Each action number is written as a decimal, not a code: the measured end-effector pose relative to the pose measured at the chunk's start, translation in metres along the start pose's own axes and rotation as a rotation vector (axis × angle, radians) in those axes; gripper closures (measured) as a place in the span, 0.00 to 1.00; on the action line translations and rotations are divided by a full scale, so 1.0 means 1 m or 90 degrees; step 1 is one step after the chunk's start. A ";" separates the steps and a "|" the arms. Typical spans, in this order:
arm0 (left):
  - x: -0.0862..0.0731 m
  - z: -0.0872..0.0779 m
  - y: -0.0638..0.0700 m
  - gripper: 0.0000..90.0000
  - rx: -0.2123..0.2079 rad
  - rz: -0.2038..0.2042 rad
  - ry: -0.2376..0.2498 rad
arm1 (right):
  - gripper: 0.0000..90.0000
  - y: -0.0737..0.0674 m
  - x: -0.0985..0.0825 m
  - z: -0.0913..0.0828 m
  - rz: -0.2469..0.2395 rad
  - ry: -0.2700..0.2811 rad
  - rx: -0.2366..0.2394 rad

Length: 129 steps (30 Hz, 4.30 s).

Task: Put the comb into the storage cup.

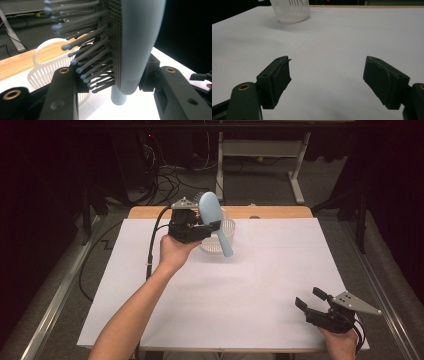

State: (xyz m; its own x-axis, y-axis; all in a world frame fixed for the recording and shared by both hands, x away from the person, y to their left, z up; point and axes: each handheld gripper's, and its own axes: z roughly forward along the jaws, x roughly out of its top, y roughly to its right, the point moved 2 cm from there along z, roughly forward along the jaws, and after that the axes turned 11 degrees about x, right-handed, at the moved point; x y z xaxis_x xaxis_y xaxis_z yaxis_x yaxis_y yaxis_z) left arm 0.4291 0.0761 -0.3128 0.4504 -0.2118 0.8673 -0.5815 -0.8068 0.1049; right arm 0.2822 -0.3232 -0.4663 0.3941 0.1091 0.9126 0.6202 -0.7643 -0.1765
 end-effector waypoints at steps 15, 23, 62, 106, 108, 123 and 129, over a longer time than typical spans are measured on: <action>0.011 0.007 -0.007 0.59 0.011 -0.011 0.003 | 0.25 -0.001 0.000 0.000 -0.001 0.001 0.000; 0.019 0.012 -0.010 0.59 0.022 -0.015 0.006 | 0.25 -0.001 0.000 0.000 -0.002 0.001 0.000; 0.036 0.050 -0.033 0.58 0.099 -0.044 0.012 | 0.25 -0.003 0.001 -0.002 -0.009 0.008 -0.001; 0.001 0.095 -0.035 0.58 0.130 -0.042 -0.032 | 0.25 -0.003 0.002 -0.002 -0.012 0.017 0.002; -0.001 0.096 -0.035 0.58 0.129 -0.045 -0.034 | 0.25 -0.004 0.002 -0.002 -0.013 0.018 0.001; -0.006 0.104 -0.029 0.58 0.127 -0.040 -0.038 | 0.25 -0.004 0.002 -0.001 -0.014 0.016 0.003; -0.008 0.107 -0.027 0.58 0.130 -0.038 -0.040 | 0.25 -0.005 0.003 -0.002 -0.015 0.018 0.002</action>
State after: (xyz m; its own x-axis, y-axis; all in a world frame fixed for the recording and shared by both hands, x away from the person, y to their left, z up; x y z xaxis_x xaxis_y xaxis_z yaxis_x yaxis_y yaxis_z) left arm 0.5141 0.0409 -0.3747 0.5257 -0.1888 0.8295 -0.4054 -0.9128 0.0492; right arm 0.2790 -0.3206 -0.4625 0.3603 0.1099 0.9264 0.6314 -0.7597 -0.1554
